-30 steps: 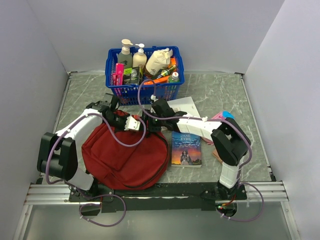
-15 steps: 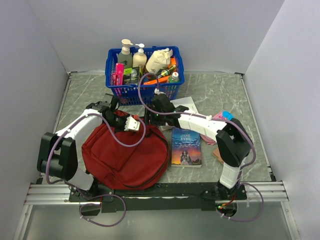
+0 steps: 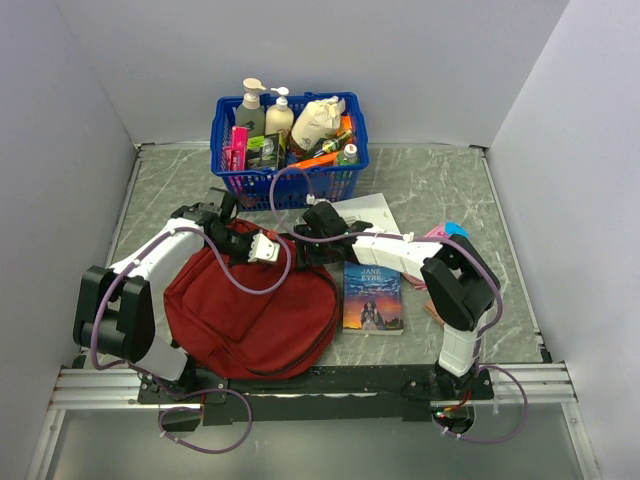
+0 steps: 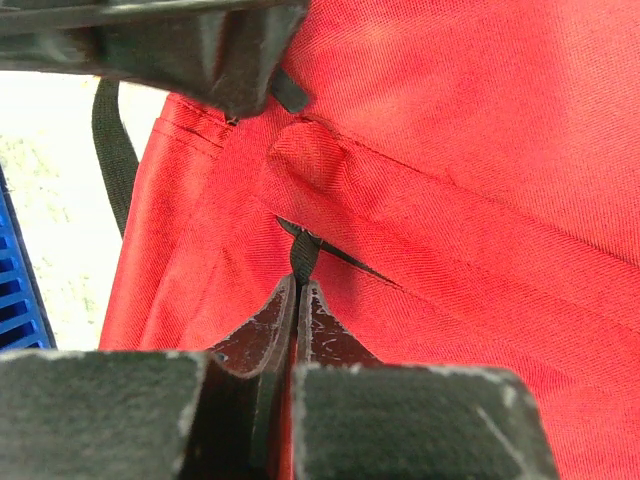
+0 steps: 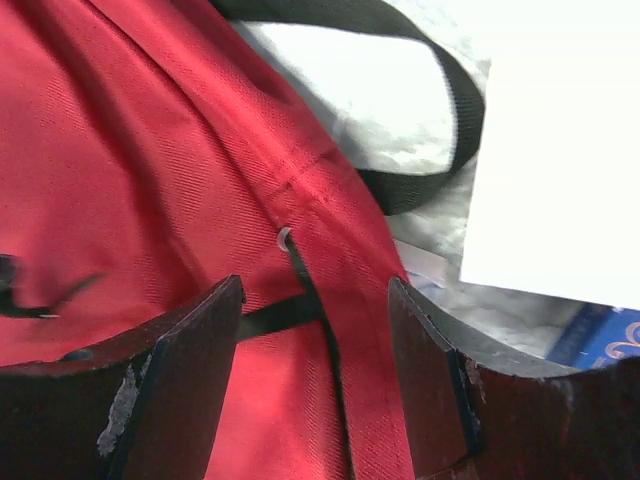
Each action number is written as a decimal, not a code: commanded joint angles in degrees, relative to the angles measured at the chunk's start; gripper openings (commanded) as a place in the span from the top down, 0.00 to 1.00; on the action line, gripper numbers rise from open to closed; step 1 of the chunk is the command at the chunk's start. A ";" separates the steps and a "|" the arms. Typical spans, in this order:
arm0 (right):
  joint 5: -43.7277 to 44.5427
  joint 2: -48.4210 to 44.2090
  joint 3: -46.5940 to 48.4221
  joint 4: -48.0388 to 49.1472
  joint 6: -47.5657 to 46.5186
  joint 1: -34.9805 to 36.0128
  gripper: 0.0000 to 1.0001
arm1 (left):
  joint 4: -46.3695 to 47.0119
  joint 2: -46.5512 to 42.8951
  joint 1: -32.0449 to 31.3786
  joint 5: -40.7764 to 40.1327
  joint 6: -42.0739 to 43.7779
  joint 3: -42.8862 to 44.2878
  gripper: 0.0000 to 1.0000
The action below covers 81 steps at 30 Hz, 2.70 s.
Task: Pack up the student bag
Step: Unzip the student bag at the center of the board.
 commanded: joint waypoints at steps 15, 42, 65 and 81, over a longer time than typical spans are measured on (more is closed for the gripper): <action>9.65 -0.01 4.01 -2.11 -14.52 0.58 0.28 | -4.25 -3.51 0.19 4.12 1.32 2.46 0.99; -2.05 -7.13 1.37 1.40 -11.18 -7.24 1.00 | -4.59 -5.35 2.12 -1.95 3.16 -2.45 0.99; 15.07 -2.73 12.70 -8.34 -8.55 -8.05 0.37 | -19.65 -23.89 5.02 -4.59 5.72 -14.50 0.99; 5.60 0.25 21.23 -26.02 12.45 9.62 0.29 | -10.57 -29.87 5.02 2.27 -3.43 -17.66 0.94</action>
